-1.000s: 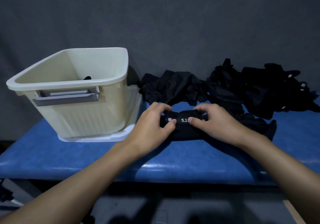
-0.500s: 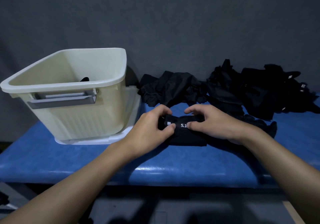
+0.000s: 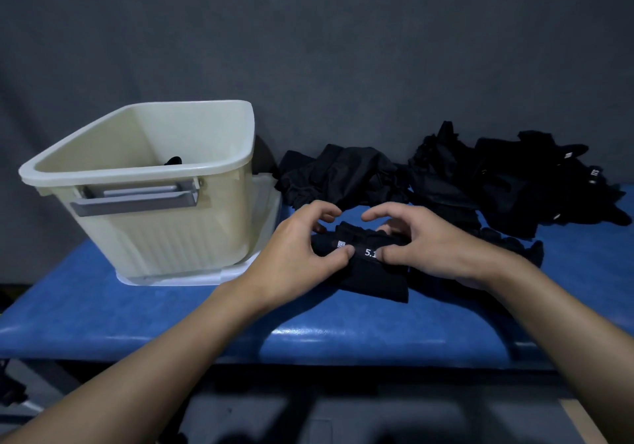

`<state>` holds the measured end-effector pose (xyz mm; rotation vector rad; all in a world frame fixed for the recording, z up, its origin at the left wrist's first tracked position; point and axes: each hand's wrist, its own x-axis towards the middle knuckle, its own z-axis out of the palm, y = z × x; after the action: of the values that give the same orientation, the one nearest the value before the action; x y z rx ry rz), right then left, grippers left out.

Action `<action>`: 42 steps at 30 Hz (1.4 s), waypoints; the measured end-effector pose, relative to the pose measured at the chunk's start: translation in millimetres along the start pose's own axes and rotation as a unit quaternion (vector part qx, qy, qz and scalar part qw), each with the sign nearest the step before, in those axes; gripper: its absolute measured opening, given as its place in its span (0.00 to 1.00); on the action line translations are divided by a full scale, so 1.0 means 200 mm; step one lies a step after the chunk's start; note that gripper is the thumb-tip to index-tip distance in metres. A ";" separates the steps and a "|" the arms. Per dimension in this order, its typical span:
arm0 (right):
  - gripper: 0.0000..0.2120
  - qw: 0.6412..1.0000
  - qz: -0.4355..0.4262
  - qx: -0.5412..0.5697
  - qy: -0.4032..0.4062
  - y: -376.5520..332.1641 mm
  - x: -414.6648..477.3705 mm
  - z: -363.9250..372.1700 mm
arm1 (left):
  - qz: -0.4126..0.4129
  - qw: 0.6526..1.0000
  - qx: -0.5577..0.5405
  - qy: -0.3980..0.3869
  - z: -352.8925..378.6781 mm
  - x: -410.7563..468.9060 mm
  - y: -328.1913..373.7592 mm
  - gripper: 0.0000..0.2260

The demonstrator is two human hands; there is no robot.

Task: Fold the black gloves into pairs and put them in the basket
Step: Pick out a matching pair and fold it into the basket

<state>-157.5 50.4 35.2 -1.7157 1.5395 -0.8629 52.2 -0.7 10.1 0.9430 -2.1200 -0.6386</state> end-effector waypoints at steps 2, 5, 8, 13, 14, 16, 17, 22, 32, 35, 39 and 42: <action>0.22 0.999 -0.020 0.027 0.034 -0.02 -0.02 -0.01 | -0.007 1.000 -0.007 0.025 -0.02 0.00 0.02 0.20; 0.23 0.990 -0.065 0.061 0.110 -0.07 -0.07 -0.05 | -0.003 0.997 -0.042 0.060 -0.06 0.01 0.09 0.21; 0.23 0.974 -0.109 0.115 0.163 -0.15 -0.12 -0.10 | 0.004 0.990 -0.102 0.092 -0.11 0.03 0.18 0.22; 0.24 0.947 -0.168 0.180 0.207 -0.35 -0.12 -0.18 | 0.016 0.973 -0.206 0.102 -0.23 0.11 0.38 0.25; 0.24 0.945 -0.176 0.187 0.204 -0.40 -0.11 -0.19 | 0.023 0.971 -0.212 0.107 -0.27 0.13 0.42 0.25; 0.24 0.943 -0.191 0.192 0.194 -0.49 -0.07 -0.20 | 0.032 0.966 -0.224 0.125 -0.37 0.18 0.50 0.24; 0.25 0.943 -0.200 0.191 0.186 -0.54 -0.04 -0.19 | 0.036 0.964 -0.224 0.136 -0.43 0.21 0.52 0.24; 0.25 0.947 -0.233 0.173 0.136 -0.80 0.15 -0.13 | 0.042 0.959 -0.226 0.163 -0.75 0.31 0.53 0.22; 0.35 0.977 -0.208 0.043 0.034 -1.15 0.58 0.10 | -0.031 0.951 -0.269 0.147 -1.20 0.41 0.17 0.22; 0.36 0.980 -0.197 0.039 0.005 -1.20 0.68 0.16 | -0.051 0.950 -0.269 0.149 -1.24 0.43 0.06 0.22; 0.35 0.980 -0.194 -0.034 -0.011 -1.19 0.81 0.22 | -0.075 0.950 -0.269 0.140 -1.26 0.44 -0.08 0.23; 0.33 0.981 -0.181 -0.062 -0.031 -1.18 0.87 0.26 | -0.092 0.951 -0.264 0.130 -1.27 0.45 -0.15 0.23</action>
<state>30.9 -101.4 208.7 -2.1351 1.2824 -0.8935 218.5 -125.2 184.4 0.8639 -1.5247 -1.0499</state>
